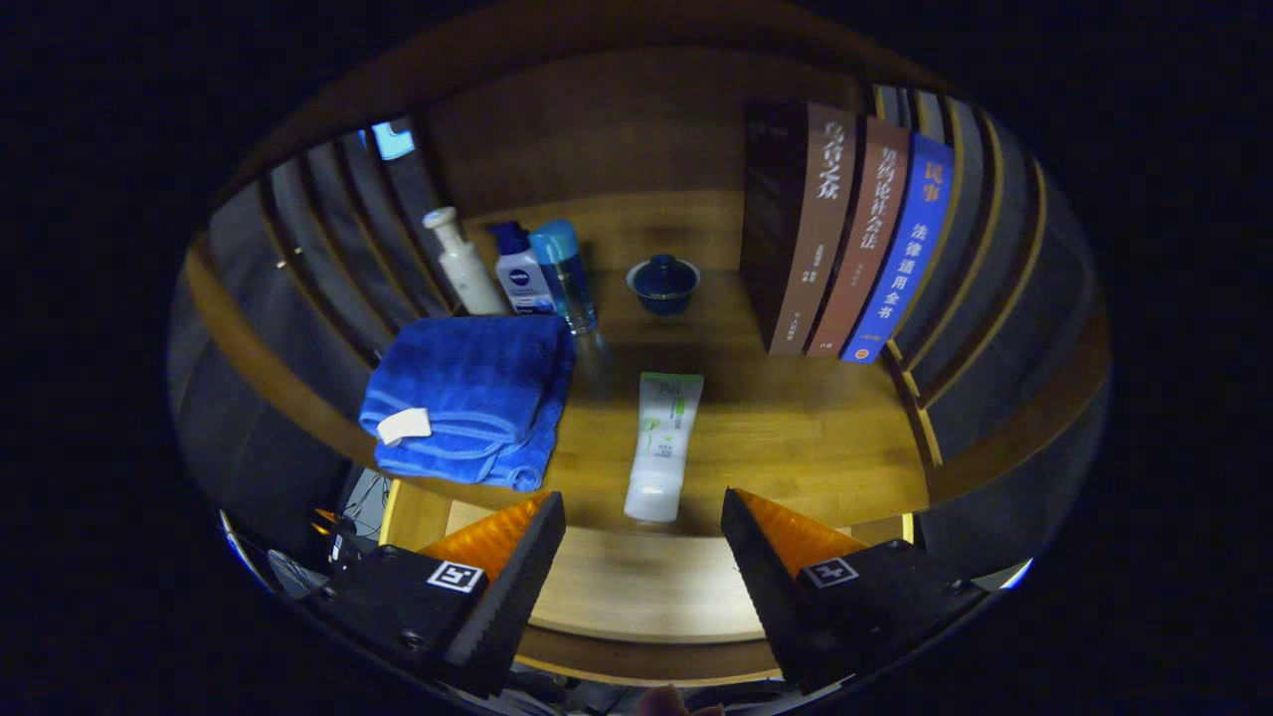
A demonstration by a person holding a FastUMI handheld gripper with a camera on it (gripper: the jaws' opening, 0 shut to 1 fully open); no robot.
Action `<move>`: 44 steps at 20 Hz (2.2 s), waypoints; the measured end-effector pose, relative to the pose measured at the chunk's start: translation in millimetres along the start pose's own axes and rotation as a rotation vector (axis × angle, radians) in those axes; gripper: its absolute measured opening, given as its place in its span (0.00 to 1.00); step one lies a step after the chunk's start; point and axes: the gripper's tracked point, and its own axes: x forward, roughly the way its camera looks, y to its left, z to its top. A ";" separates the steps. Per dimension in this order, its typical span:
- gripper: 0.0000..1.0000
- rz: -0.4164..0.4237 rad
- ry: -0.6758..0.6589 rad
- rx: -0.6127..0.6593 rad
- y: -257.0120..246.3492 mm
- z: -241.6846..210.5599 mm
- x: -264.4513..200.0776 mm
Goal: Pull open the drawer, take out the items inside it, and place them on the countertop above the cabinet.
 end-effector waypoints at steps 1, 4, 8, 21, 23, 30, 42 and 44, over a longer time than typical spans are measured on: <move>1.00 0.014 -0.035 -0.008 2.6 -2.1 -14.1; 1.00 0.082 -0.138 -0.005 18.0 -13.3 -58.6; 1.00 0.111 -0.260 -0.009 26.8 -50.7 -103.7; 1.00 -0.051 -0.528 0.038 21.1 -208.9 -86.9; 1.00 -0.063 -0.537 0.056 21.0 -226.7 -66.3; 1.00 -0.093 -0.602 0.023 22.4 -243.6 -21.2; 1.00 -0.156 -0.637 -0.033 27.1 -239.2 -4.4; 1.00 -0.158 -0.638 -0.032 27.9 -232.4 1.5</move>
